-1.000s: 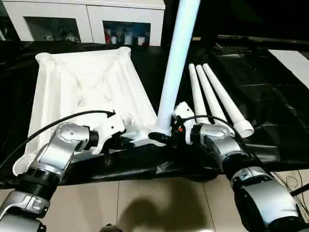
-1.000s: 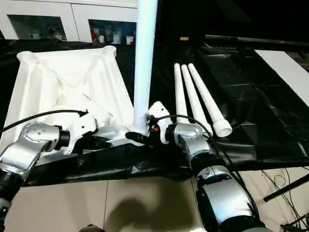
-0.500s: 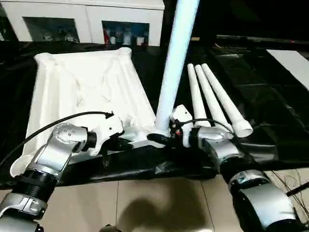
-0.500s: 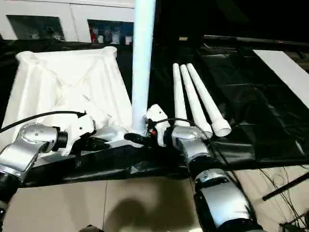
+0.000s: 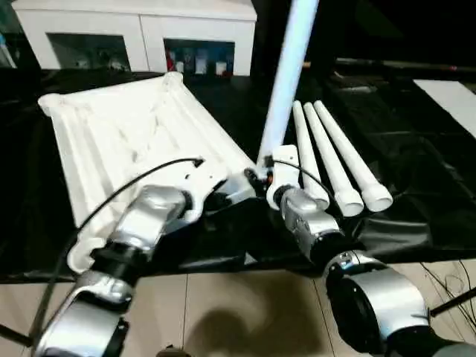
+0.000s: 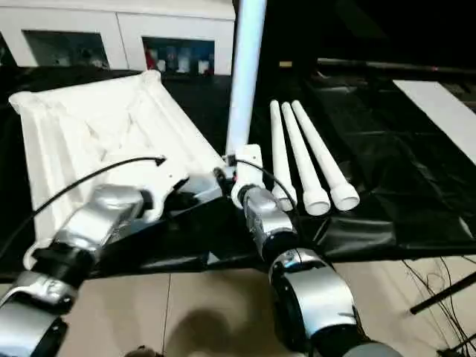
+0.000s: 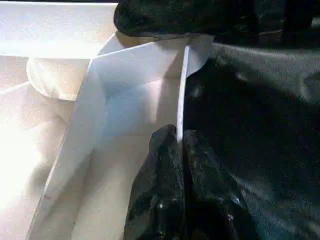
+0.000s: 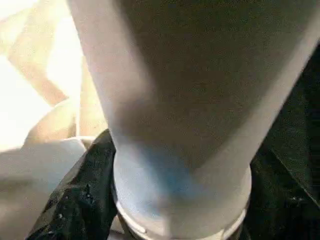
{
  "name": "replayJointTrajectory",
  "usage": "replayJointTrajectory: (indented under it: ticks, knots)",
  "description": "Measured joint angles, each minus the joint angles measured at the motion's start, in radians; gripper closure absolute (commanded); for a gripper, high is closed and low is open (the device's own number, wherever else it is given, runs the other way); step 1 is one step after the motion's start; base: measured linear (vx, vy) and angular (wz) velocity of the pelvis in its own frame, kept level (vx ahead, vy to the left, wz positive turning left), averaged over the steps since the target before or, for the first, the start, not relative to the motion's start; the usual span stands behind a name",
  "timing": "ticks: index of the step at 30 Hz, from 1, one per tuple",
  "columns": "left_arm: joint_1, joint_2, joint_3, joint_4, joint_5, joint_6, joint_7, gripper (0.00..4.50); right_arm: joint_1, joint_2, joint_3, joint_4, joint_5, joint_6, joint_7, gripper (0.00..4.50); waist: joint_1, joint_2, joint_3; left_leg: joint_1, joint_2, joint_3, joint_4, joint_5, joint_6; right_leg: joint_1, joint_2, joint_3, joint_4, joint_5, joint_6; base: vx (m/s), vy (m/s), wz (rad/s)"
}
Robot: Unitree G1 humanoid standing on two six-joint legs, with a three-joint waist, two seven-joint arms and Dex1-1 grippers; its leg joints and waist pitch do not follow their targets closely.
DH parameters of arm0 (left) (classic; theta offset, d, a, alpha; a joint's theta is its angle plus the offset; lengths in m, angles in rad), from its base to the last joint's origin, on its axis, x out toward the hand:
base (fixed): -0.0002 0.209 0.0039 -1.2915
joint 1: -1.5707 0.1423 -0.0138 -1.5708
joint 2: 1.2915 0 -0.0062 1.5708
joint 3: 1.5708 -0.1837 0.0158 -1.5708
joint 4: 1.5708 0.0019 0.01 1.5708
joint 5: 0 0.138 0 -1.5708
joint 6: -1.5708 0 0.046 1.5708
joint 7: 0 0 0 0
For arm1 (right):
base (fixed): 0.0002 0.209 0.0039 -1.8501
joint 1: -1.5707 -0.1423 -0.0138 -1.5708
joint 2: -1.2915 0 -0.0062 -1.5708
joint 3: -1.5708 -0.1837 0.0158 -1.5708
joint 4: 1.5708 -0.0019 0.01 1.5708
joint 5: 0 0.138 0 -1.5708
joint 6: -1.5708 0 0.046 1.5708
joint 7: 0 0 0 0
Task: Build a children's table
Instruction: Rotate leg to tighten
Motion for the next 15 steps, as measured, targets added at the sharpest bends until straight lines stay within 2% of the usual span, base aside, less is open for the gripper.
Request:
replayJointTrajectory:
  ticks: [5, 6, 7, 8, 9, 10, 11, 13, 15]
  knots:
    - [-0.001, -0.008, 0.000, -0.005, 0.004, 0.000, 0.001, 4.50, -0.005, 0.002, -0.001, 0.003, -0.003, -0.004, -0.006, 1.74, 0.002, 0.000, 0.000, -0.002, 0.000, 0.001, 0.000, 0.000, 0.000, -0.002, 0.000, 0.000, 0.000, 0.000, 0.001, 0.000, 0.000, 0.00]
    - [0.001, -0.008, 0.000, -0.006, 0.005, -0.001, 0.001, 4.50, -0.005, 0.003, -0.002, 0.004, -0.004, -0.005, -0.006, 1.39, 0.001, 0.000, 0.000, -0.002, 0.000, 0.001, 0.000, 0.000, 0.000, -0.003, 0.000, 0.000, 0.000, 0.000, 0.001, 0.000, 0.000, 0.00]
    - [0.001, -0.007, 0.000, -0.007, 0.006, -0.002, 0.001, 4.50, -0.005, 0.003, -0.007, 0.005, -0.005, -0.009, -0.004, 1.39, 0.001, 0.000, 0.000, -0.002, 0.000, 0.001, 0.000, 0.000, 0.000, -0.003, 0.000, 0.001, 0.000, 0.000, 0.001, 0.000, 0.000, 0.00]
    - [0.001, -0.006, 0.000, -0.007, 0.007, -0.004, 0.001, 4.50, -0.005, 0.003, -0.011, 0.007, -0.005, -0.015, 0.000, 1.05, 0.001, 0.000, 0.000, -0.003, 0.000, 0.001, 0.000, 0.000, 0.000, -0.004, 0.000, 0.001, 0.000, 0.000, 0.001, 0.000, 0.000, 0.00]
    - [0.001, -0.004, 0.000, -0.006, 0.010, -0.007, 0.007, 4.50, -0.005, 0.007, -0.016, 0.008, -0.004, -0.021, 0.007, 1.02, -0.001, 0.000, 0.000, -0.002, 0.000, 0.001, 0.000, 0.000, 0.000, -0.004, 0.000, 0.001, 0.000, 0.000, 0.002, 0.000, 0.000, 0.00]
    - [0.002, 0.000, 0.002, -0.003, 0.011, -0.012, 0.022, 4.50, -0.005, 0.015, -0.018, 0.009, -0.003, -0.027, 0.019, 1.02, -0.004, 0.000, 0.000, -0.002, 0.000, 0.001, 0.000, 0.000, 0.000, -0.004, 0.001, 0.001, 0.000, 0.001, 0.002, 0.000, 0.000, 0.00]
    - [0.001, 0.007, 0.018, 0.005, 0.016, -0.014, 0.063, 4.50, -0.005, 0.034, -0.018, 0.011, -0.002, -0.034, 0.032, 0.91, -0.019, -0.001, 0.000, -0.003, 0.000, 0.000, 0.000, 0.000, 0.000, -0.005, 0.002, 0.003, 0.000, 0.002, 0.003, 0.000, 0.000, 0.00]
    - [0.000, 0.023, 0.035, 0.011, 0.017, -0.016, 0.095, 4.50, -0.005, 0.046, -0.012, 0.014, -0.004, -0.046, 0.078, 0.64, -0.032, -0.003, 0.001, -0.005, 0.000, -0.002, 0.000, 0.000, 0.000, -0.008, 0.002, 0.003, -0.001, 0.005, 0.004, 0.000, 0.000, 0.00]
    - [0.002, 0.034, 0.042, 0.011, 0.017, -0.027, 0.093, 4.50, -0.006, 0.039, 0.004, 0.015, -0.007, -0.053, 0.115, 0.57, -0.033, -0.003, 0.001, -0.003, 0.000, -0.002, 0.000, 0.000, 0.000, -0.010, 0.002, 0.001, -0.001, 0.005, 0.004, 0.000, 0.000, 0.00]
